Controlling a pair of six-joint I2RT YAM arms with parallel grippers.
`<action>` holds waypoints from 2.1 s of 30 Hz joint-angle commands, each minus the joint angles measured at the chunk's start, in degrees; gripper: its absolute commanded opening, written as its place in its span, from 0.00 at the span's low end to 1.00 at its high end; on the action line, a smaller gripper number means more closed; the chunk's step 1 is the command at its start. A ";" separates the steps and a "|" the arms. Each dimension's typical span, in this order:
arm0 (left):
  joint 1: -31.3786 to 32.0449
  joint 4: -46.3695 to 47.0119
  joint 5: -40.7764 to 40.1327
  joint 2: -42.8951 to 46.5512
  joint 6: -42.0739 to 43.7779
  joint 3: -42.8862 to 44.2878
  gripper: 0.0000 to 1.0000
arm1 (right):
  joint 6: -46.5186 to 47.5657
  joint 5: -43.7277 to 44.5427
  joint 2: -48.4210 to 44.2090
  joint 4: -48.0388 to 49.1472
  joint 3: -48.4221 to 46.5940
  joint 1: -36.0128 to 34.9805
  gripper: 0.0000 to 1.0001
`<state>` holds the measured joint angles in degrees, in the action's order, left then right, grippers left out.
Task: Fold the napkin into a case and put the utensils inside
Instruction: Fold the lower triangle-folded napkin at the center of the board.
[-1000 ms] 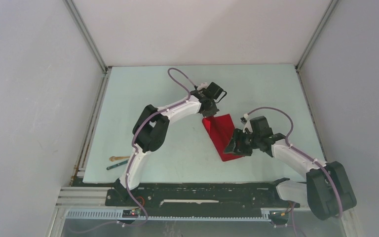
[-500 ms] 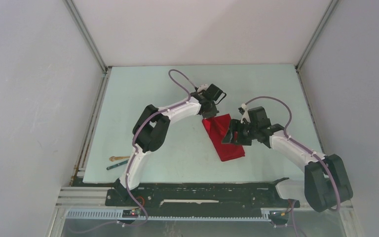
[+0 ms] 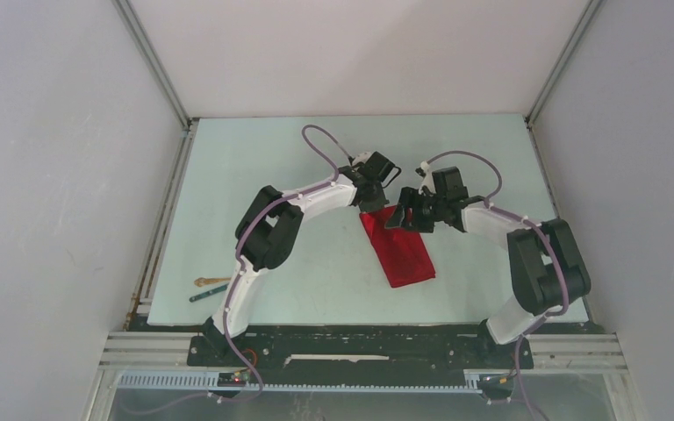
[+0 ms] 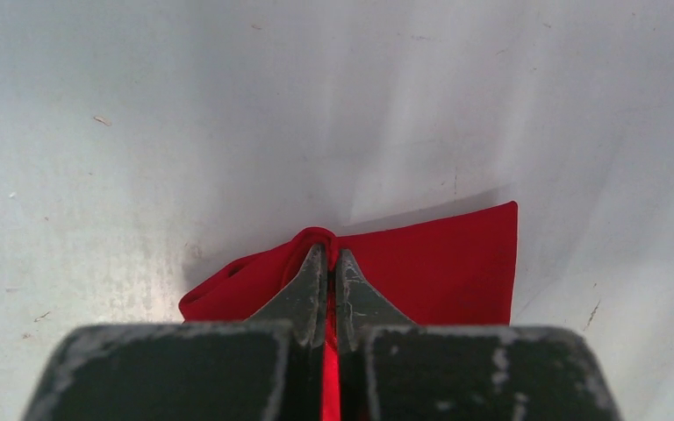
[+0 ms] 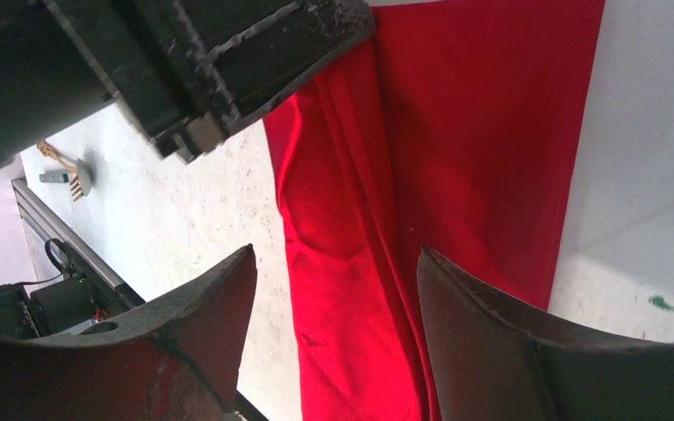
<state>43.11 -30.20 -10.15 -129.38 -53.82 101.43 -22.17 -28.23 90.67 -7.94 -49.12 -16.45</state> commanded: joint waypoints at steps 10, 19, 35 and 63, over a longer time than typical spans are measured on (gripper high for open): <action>-0.19 1.36 2.37 4.44 3.08 -0.36 0.00 | 3.19 -3.80 5.42 1.45 -0.99 1.00 0.58; -0.18 1.36 3.29 5.40 3.76 -0.53 0.00 | 3.19 -3.30 6.37 2.31 -0.53 0.48 0.55; -0.44 1.37 4.50 5.29 3.73 -0.38 0.00 | 2.32 -3.90 5.59 2.23 0.58 -0.96 0.53; -5.33 13.51 20.19 23.36 6.49 -19.13 0.73 | -3.98 -12.54 8.16 9.76 4.64 1.75 0.00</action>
<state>39.11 -22.90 3.73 -111.09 -48.69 85.78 -24.47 -37.80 98.30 -1.78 -44.75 -15.79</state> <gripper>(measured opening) 0.730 0.010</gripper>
